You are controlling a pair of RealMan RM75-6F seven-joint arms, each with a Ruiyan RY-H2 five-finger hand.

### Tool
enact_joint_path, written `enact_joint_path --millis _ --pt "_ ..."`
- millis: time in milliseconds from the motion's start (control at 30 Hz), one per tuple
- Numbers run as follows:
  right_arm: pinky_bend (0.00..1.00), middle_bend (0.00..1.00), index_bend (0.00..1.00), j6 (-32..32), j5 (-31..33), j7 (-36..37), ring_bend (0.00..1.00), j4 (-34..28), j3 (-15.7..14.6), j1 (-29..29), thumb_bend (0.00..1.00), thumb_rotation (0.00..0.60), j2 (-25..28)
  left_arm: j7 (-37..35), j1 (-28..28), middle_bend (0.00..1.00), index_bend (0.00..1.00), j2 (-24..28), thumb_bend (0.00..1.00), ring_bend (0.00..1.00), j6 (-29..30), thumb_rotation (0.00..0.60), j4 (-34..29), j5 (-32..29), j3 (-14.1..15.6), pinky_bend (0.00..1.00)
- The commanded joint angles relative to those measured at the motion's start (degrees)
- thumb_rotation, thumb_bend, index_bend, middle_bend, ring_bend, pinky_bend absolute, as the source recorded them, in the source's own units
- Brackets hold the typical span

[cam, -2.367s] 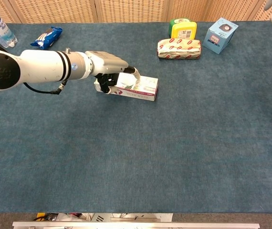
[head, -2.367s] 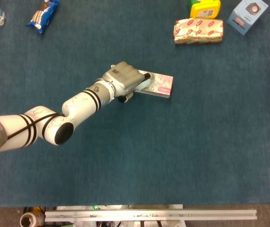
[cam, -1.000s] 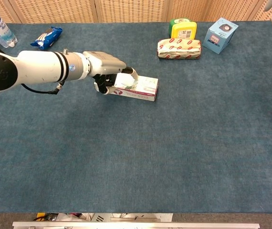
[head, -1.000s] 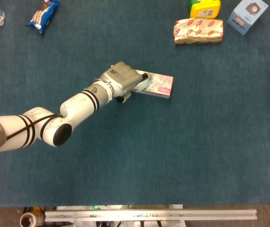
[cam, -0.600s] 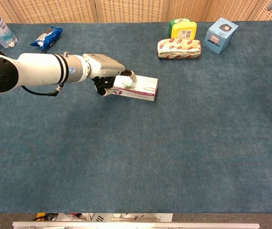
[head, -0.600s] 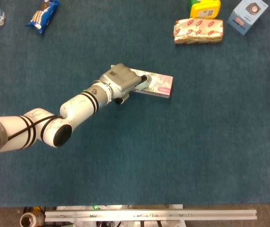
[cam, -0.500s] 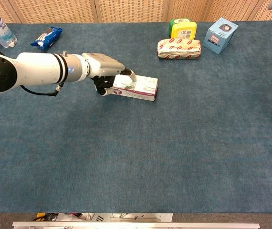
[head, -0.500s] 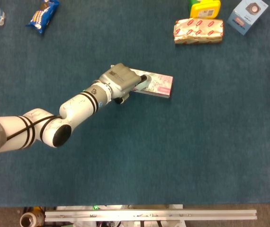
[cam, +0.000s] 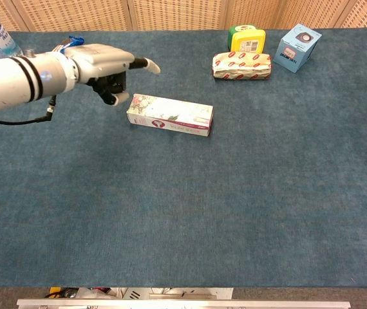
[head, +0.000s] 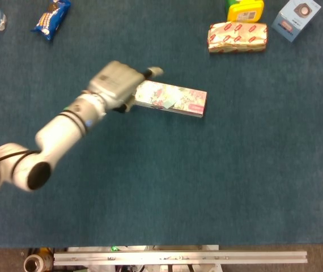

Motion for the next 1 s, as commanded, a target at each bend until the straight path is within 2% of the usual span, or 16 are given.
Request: enact_joint_path --millis 33,167,300,400,533,833,1000 --pt "0.84 0.63 0.42 0.4 -0.1 1.3 0.71 0.2 -0.5 -1.2 0.31 0.600 0.8 -2.7 5.9 0.62 0.08 3.8 0.53 0.65 6.2 0.600 -2.9 2.0 0.2 0.80" --pt "0.81 0.60 0.41 1.7 -1.1 2.5 0.64 1.0 -1.4 -3.1 0.20 0.600 1.4 -5.1 12.0 0.52 0.08 4.9 0.45 0.55 12.7 0.600 -2.8 3.6 0.5 0.69" --pt "0.72 0.55 0.41 2.9 -1.4 3.8 0.54 3.1 -2.0 -4.7 0.09 0.600 1.0 -8.5 18.4 0.45 0.08 5.1 0.44 0.46 18.3 0.600 -1.4 5.5 1.2 0.59" --pt "0.67 0.52 0.41 3.2 -1.8 5.1 0.50 4.4 -2.6 -5.9 0.06 0.600 0.8 -10.6 23.3 0.41 0.08 5.2 0.44 0.42 22.4 0.600 0.4 7.3 2.1 0.54" --pt "0.63 0.51 0.41 4.1 -4.1 6.5 0.49 6.6 -3.9 -7.4 0.05 0.600 0.0 -13.2 30.2 0.39 0.08 4.1 0.44 0.40 29.0 0.600 2.9 9.5 2.5 0.45" --pt "0.63 0.51 0.41 6.3 -8.1 6.9 0.48 8.1 -5.7 -9.7 0.04 0.600 -1.7 -17.3 41.5 0.39 0.09 3.0 0.44 0.40 39.6 0.600 6.2 16.5 3.5 0.44" --pt "0.62 0.51 0.41 8.3 -10.9 6.7 0.48 7.5 -6.5 -11.0 0.02 0.600 -1.9 -17.3 45.0 0.38 0.09 2.9 0.44 0.40 43.3 0.600 6.2 21.0 3.5 0.43"
